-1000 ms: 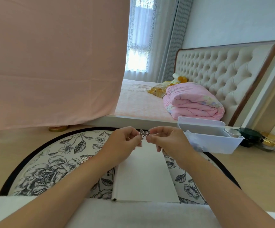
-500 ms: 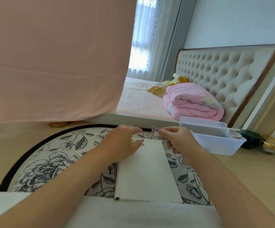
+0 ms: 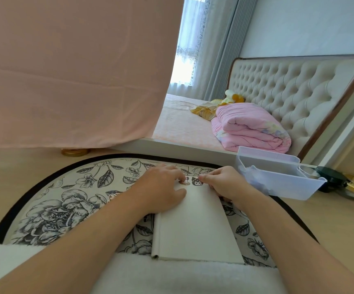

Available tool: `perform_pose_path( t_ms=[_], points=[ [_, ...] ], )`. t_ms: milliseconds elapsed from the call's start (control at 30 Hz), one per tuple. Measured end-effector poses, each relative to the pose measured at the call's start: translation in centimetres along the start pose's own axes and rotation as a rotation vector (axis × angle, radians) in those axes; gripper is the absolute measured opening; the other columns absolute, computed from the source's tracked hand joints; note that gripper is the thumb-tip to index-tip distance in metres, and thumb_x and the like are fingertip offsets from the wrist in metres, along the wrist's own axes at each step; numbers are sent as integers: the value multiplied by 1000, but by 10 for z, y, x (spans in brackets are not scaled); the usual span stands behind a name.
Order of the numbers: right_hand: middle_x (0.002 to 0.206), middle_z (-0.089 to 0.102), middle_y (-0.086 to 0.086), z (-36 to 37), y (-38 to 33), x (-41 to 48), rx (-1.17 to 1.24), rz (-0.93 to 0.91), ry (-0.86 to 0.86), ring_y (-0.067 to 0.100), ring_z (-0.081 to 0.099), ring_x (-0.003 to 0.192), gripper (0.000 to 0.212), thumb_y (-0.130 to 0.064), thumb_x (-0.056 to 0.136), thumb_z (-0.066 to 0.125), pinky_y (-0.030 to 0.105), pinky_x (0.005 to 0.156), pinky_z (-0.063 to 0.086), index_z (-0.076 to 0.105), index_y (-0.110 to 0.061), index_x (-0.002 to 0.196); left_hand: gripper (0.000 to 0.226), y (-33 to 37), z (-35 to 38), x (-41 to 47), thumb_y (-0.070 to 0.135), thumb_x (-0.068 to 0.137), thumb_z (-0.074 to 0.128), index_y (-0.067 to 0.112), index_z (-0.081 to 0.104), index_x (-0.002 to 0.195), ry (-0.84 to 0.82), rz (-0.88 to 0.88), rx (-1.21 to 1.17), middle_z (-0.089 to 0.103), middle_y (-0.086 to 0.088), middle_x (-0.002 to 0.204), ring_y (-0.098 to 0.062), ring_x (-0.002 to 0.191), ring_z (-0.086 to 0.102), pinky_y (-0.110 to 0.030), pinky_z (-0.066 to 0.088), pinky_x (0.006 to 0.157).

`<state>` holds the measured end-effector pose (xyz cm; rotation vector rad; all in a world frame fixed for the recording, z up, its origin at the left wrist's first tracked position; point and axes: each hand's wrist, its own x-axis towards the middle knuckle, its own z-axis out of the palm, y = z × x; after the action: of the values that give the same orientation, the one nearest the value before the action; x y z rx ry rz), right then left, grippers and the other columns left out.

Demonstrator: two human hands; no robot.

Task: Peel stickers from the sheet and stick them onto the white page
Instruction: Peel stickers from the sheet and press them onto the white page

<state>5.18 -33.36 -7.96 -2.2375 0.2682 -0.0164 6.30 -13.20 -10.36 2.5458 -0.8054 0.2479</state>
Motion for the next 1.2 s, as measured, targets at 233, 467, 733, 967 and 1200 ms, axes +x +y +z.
perform_pose_path(
  t_ms=[233,467,733,967,1200],
  points=[
    [52,47,1,6,2,3,-33,-7,67,14,42,48,32,-32,89,75,22,50,33,77,0,84,38,3,-2,1,40,93,55,28,60,129,-4,6,37,56,14,137,-11,130,43,-27,28,111],
    [61,53,2,13,3,4,-123,-29,106,17,48,60,26,-29,87,72,28,60,38,67,-18,64,45,8,-5,1,33,94,51,28,53,139,-28,105,94,49,16,143,-9,136,34,-29,27,115],
    [77,70,-8,15,2,-1,-314,-104,210,13,65,78,18,-40,82,73,30,69,54,70,-23,76,51,15,-6,4,30,96,44,29,46,147,-217,167,103,42,17,152,-6,142,29,-35,29,118],
    [118,58,-5,6,4,-29,-634,-352,318,16,58,109,45,-43,93,61,30,85,48,54,-36,137,45,19,-6,0,33,97,40,27,46,141,-243,130,140,44,13,148,-10,139,30,-43,34,113],
    [144,42,-9,7,10,-41,-928,-387,40,18,40,131,51,-39,99,32,38,104,38,38,-36,150,45,24,-10,-4,32,100,37,28,41,145,-254,119,166,37,13,155,-8,145,24,-36,28,115]
  ],
)
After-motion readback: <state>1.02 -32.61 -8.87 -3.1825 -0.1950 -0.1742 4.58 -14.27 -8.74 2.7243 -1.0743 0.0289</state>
